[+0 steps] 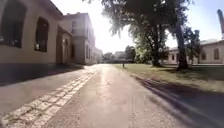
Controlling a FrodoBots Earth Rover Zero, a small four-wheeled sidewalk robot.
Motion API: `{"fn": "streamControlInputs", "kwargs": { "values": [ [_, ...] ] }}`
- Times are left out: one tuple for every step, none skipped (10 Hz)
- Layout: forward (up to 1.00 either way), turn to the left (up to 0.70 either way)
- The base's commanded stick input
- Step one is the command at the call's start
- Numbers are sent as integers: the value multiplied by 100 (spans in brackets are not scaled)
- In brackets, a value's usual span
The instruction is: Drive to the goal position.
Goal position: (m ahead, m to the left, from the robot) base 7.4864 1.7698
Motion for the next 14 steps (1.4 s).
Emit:
{"fn": "streamControlInputs", "kwargs": {
  "values": [
    [60, 0],
    [60, 0],
    [60, 0],
    [60, 0],
    [60, 0],
    [60, 0],
    [60, 0],
    [60, 0],
    [60, 0],
    [60, 0],
    [60, 0],
    [60, 0],
    [60, 0],
    [60, 0]
  ]
}}
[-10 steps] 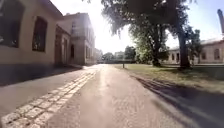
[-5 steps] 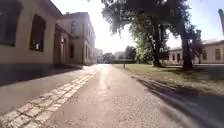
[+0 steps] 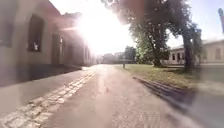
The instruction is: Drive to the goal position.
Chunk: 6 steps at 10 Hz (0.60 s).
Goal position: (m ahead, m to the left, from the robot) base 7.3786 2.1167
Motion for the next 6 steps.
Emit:
{"fn": "streamControlInputs", "kwargs": {
  "values": [
    [60, 0],
    [60, 0],
    [60, 0],
    [60, 0],
    [60, 0],
    [60, 0]
  ]
}}
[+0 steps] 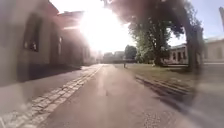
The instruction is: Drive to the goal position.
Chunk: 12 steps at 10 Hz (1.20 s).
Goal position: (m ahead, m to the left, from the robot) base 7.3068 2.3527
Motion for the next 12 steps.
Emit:
{"fn": "streamControlInputs", "kwargs": {
  "values": [
    [60, 0],
    [60, 0],
    [60, 0],
    [60, 0],
    [60, 0],
    [60, 0],
    [60, 0],
    [60, 0],
    [60, 0],
    [60, 0],
    [60, 0],
    [60, 0]
  ]
}}
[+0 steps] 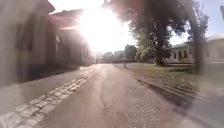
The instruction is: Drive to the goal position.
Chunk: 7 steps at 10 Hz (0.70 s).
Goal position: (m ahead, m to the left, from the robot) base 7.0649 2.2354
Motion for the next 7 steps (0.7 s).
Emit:
{"fn": "streamControlInputs", "kwargs": {
  "values": [
    [60, 0],
    [60, 0],
    [60, 0],
    [60, 0],
    [60, 0],
    [60, 0],
    [60, 0]
  ]
}}
